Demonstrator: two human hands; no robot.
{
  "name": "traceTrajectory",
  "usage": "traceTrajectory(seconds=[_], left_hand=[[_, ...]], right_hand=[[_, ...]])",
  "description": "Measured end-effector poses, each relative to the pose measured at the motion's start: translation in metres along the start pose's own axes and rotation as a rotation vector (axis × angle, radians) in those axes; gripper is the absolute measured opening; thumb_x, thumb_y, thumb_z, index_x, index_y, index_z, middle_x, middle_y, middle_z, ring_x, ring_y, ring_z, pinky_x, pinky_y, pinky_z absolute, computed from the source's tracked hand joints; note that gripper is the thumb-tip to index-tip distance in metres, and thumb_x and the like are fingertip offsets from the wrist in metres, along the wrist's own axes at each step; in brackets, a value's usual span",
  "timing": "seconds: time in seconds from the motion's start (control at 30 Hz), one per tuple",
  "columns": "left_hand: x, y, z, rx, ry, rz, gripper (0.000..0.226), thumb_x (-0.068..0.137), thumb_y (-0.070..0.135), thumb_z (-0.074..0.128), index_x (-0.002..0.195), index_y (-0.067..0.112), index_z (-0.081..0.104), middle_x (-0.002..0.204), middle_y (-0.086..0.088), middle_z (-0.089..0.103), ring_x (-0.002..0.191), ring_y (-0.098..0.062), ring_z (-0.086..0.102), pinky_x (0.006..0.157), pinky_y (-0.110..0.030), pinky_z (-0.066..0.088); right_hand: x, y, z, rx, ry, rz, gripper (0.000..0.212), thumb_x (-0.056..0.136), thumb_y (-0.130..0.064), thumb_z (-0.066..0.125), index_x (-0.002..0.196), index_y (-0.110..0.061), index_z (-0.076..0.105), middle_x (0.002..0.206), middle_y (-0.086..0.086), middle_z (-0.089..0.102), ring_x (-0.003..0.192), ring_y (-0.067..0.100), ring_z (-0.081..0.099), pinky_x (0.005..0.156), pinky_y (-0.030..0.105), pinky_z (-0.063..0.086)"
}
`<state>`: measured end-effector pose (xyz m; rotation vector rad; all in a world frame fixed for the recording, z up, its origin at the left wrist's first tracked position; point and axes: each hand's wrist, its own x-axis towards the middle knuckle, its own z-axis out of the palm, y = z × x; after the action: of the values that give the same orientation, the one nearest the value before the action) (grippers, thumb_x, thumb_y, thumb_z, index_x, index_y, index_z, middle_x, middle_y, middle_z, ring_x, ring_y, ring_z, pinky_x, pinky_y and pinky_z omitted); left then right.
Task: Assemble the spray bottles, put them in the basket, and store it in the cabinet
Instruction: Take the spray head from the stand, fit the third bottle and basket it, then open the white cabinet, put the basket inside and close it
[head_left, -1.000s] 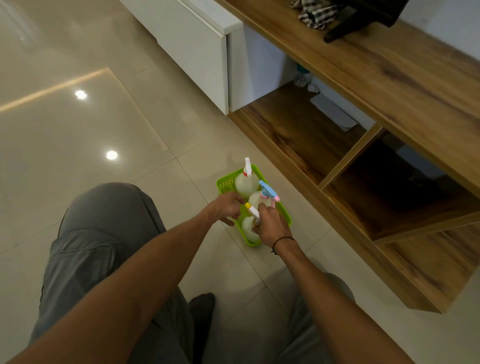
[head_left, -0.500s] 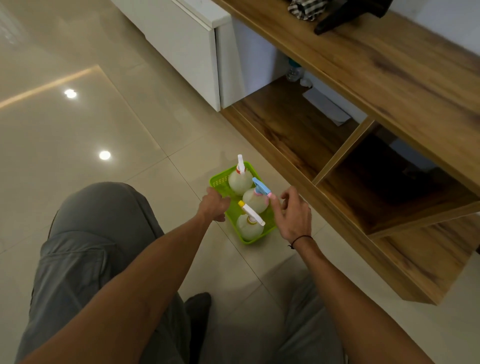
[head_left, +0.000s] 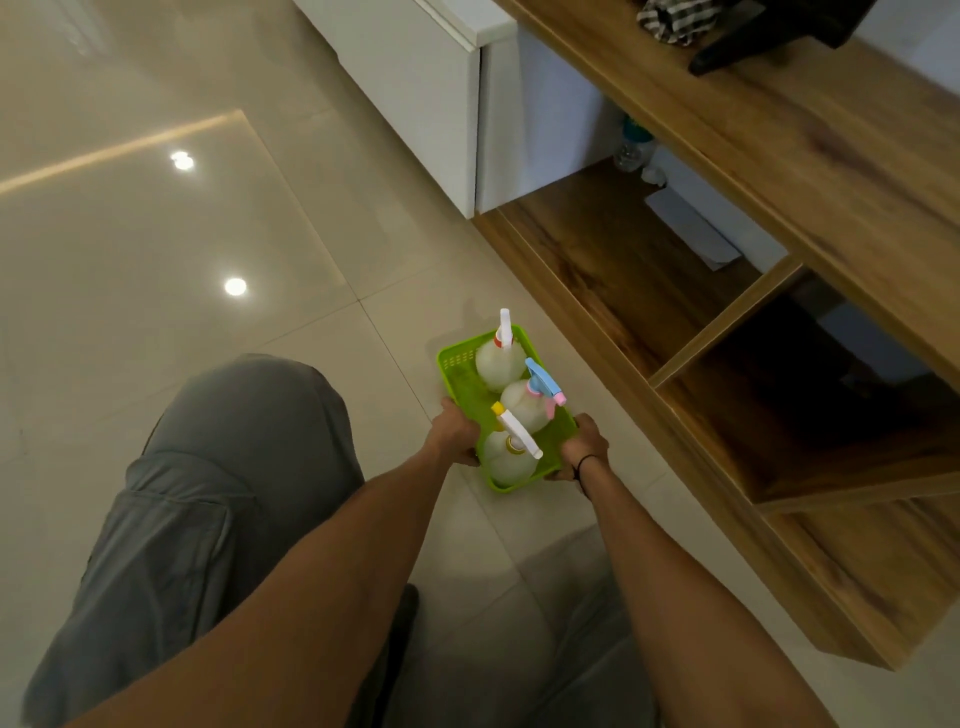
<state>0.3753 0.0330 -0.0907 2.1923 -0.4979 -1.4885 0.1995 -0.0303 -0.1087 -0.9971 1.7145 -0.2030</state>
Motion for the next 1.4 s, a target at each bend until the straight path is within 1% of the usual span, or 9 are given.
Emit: traceTrajectory(seconds=[0.2,0.37,0.5,0.57,0.63,0.73,0.97,1.17,1.4], left_hand=[[-0.002,-0.004,-0.015,-0.016,0.07,0.069,0.052,0.101,0.014,0.058,0.147,0.005,0.036,0.144,-0.024,0.057,0.118,-0.046,0.07,0.09,-0.055,0.062],[0.015,-0.008,-0.033,0.053,0.141,0.071,0.049,0.103,0.016,0.054,0.149,0.007,0.039,0.145,-0.021,0.058,0.123,-0.04,0.067,0.081,-0.041,0.053],[0.029,0.0,-0.052,-0.037,0.143,0.031,0.047,0.103,0.012,0.051,0.148,0.005,0.044,0.142,-0.026,0.057,0.118,-0.046,0.07,0.093,-0.053,0.062],[0.035,0.003,-0.054,-0.041,0.162,0.014,0.043,0.104,0.014,0.049,0.145,0.0,0.05,0.143,-0.028,0.057,0.123,-0.046,0.067,0.099,-0.052,0.059],[0.032,0.006,-0.055,-0.048,0.15,-0.022,0.04,0.104,0.013,0.047,0.138,-0.006,0.056,0.141,-0.03,0.059,0.121,-0.043,0.068,0.1,-0.048,0.06],[0.017,0.021,-0.061,-0.064,0.116,-0.06,0.04,0.101,0.01,0.047,0.134,-0.01,0.058,0.136,-0.032,0.062,0.116,-0.042,0.069,0.094,-0.048,0.06],[-0.054,0.078,-0.111,-0.17,0.188,-0.135,0.033,0.096,0.006,0.048,0.116,-0.008,0.069,0.112,-0.028,0.076,0.103,-0.042,0.077,0.097,-0.048,0.063],[-0.134,0.142,-0.143,-0.356,0.068,-0.111,0.026,0.102,0.013,0.054,0.122,0.003,0.067,0.093,-0.018,0.066,0.081,-0.03,0.061,0.062,-0.029,0.048],[-0.247,0.209,-0.199,-0.421,0.125,-0.069,0.033,0.103,0.01,0.047,0.125,-0.002,0.067,0.094,-0.02,0.07,0.084,-0.031,0.066,0.079,-0.037,0.053]], right_hand=[[-0.007,-0.007,0.009,-0.016,0.045,-0.101,0.021,0.104,-0.009,0.048,0.115,-0.002,0.064,0.135,0.026,0.056,0.112,0.045,0.064,0.08,0.062,0.062],[0.007,-0.024,0.033,-0.117,0.009,-0.163,0.012,0.102,-0.006,0.05,0.098,-0.012,0.06,0.132,0.027,0.06,0.084,0.029,0.057,0.039,0.012,0.043],[0.02,-0.043,0.048,-0.089,-0.001,-0.143,0.015,0.103,-0.007,0.05,0.103,-0.013,0.064,0.134,0.027,0.059,0.092,0.03,0.057,0.023,0.012,0.028],[0.026,-0.05,0.055,-0.1,0.009,-0.141,0.02,0.103,-0.006,0.05,0.113,-0.007,0.067,0.135,0.027,0.061,0.096,0.031,0.06,0.032,0.012,0.042],[0.023,-0.06,0.056,-0.085,0.002,-0.109,0.031,0.103,0.0,0.047,0.13,-0.003,0.063,0.142,0.025,0.056,0.11,0.04,0.065,0.067,0.032,0.066],[0.01,-0.08,0.038,-0.211,0.047,-0.072,0.051,0.104,0.0,0.045,0.154,-0.009,0.047,0.156,0.024,0.041,0.129,0.049,0.057,0.093,0.053,0.061],[-0.057,-0.156,-0.004,-0.331,0.037,-0.111,0.049,0.095,0.006,0.045,0.14,-0.009,0.057,0.148,0.025,0.05,0.127,0.043,0.059,0.098,0.039,0.05],[-0.136,-0.242,-0.017,-0.356,-0.037,-0.143,0.043,0.095,0.006,0.044,0.132,-0.005,0.062,0.145,0.022,0.054,0.126,0.039,0.059,0.1,0.038,0.05],[-0.247,-0.35,-0.057,-0.467,-0.073,-0.204,0.036,0.099,0.0,0.048,0.131,-0.005,0.064,0.137,0.016,0.064,0.124,0.036,0.062,0.096,0.036,0.051]])
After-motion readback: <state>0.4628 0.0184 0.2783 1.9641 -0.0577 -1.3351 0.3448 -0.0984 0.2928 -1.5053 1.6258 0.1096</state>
